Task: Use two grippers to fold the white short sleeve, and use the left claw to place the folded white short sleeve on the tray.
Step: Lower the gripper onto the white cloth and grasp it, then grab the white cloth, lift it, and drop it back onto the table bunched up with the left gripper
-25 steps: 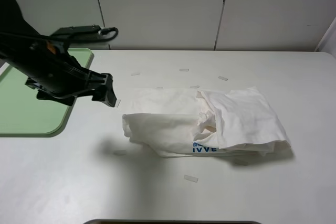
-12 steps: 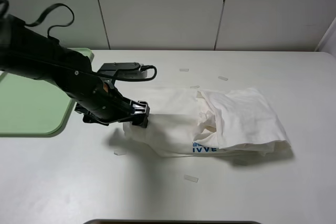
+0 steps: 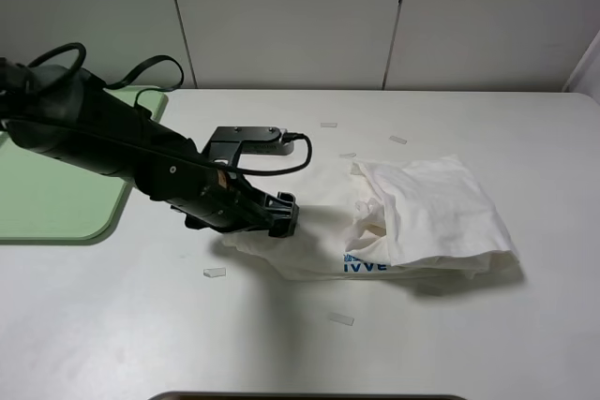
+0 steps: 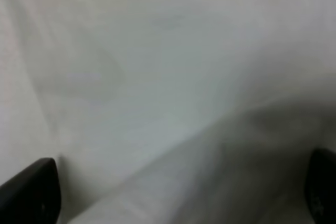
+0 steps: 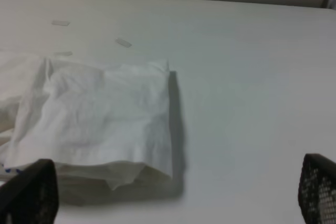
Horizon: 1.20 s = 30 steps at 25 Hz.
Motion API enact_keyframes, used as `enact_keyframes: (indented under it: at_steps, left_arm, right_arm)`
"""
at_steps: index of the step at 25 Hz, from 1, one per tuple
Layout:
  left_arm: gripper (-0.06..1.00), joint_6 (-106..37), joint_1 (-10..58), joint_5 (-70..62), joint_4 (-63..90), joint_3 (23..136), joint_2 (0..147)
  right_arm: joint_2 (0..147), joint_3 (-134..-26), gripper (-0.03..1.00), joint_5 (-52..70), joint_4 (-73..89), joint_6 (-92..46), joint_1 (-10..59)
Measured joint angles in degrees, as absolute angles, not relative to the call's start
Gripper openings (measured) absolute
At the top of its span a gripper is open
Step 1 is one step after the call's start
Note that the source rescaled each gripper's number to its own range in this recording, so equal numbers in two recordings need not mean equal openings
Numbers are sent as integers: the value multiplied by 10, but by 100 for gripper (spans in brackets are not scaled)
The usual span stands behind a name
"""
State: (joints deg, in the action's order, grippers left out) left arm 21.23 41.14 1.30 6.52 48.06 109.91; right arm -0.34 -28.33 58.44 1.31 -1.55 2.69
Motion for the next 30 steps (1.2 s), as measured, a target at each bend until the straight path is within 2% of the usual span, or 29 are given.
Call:
enact_keyframes:
  at_steps: [7, 13, 14, 15, 17, 18, 19, 20, 21, 28, 30]
  left_arm:
    - [91, 213, 428, 53, 65, 483, 1126]
    - [77, 227, 428, 96, 68, 489, 1146]
    - [69, 233, 428, 101, 69, 490, 1149]
    - [69, 233, 428, 101, 69, 490, 1149]
    - [57, 238, 428, 103, 70, 490, 1151]
    - [45, 240, 428, 103, 72, 490, 1153]
    - [22, 243, 428, 102, 74, 490, 1157]
    - [14, 245, 428, 102, 75, 490, 1157]
    - [11, 245, 428, 102, 75, 490, 1158]
    - [11, 247, 429, 84, 76, 490, 1150]
    - [11, 242, 425, 33, 76, 489, 1125]
  right_arm:
    - [-3, -283, 100, 584, 13, -16, 27]
    - [-3, -283, 100, 584, 13, -15, 27]
    - [-3, -283, 100, 584, 13, -15, 27]
    - [-3, -283, 100, 584, 13, -15, 27]
    - [-3, -283, 100, 584, 13, -15, 27]
    - [-3, -283, 100, 584, 13, -14, 27]
    - [-3, -283, 100, 584, 13, -14, 27]
    - [-3, -283, 100, 584, 13, -14, 27]
    - [-3, -283, 100, 584, 13, -14, 27]
    - [-3, -283, 100, 584, 13, -14, 27]
    - [-3, -283, 100, 584, 13, -14, 27]
